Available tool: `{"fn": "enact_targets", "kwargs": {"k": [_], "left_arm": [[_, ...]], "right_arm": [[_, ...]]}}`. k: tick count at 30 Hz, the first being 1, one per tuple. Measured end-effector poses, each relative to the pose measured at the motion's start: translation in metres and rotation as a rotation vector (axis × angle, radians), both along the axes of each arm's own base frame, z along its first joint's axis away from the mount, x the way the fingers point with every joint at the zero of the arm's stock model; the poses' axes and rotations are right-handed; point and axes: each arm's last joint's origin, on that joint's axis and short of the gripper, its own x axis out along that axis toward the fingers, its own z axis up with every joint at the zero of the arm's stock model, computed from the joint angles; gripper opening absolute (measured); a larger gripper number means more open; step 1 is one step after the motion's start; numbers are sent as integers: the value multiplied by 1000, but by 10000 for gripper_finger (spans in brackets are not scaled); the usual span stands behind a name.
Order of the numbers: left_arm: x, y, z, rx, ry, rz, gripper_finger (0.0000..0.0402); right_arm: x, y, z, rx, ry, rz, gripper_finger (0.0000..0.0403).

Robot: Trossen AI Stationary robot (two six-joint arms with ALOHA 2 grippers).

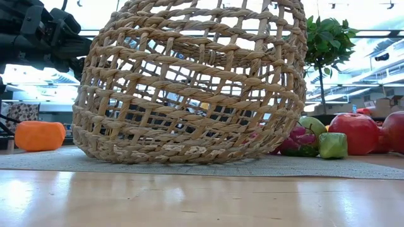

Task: Build produce basket
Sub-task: Put the apple into the basket

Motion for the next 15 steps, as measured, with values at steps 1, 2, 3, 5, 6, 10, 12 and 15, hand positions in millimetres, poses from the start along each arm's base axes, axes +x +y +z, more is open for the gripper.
{"fn": "enact_targets", "kwargs": {"k": [1, 2, 3, 5, 6, 10, 12, 15], "left_arm": [[0, 0, 0, 0, -1, 0, 286], [0, 0, 0, 0, 0, 0, 286], [0, 0, 0, 0, 0, 0, 286], [0, 0, 0, 0, 0, 0, 286], [0, 0, 0, 0, 0, 0, 286], [0, 0, 0, 0, 0, 0, 286], [0, 0, 0, 0, 0, 0, 286], [0, 0, 0, 0, 0, 0, 286]], "right_arm": [[1, -3, -1, 60, -16, -25, 309], [1, -7, -1, 119, -33, -53, 309], [2, -10, -2, 180, -48, -81, 309], [2, -16, -5, 289, -71, -137, 309], [2, -19, -6, 338, -79, -161, 309], [4, -29, -11, 566, -100, -199, 309], [5, -33, -12, 706, -110, -204, 309], [6, -38, -13, 909, -140, -231, 309]]}}
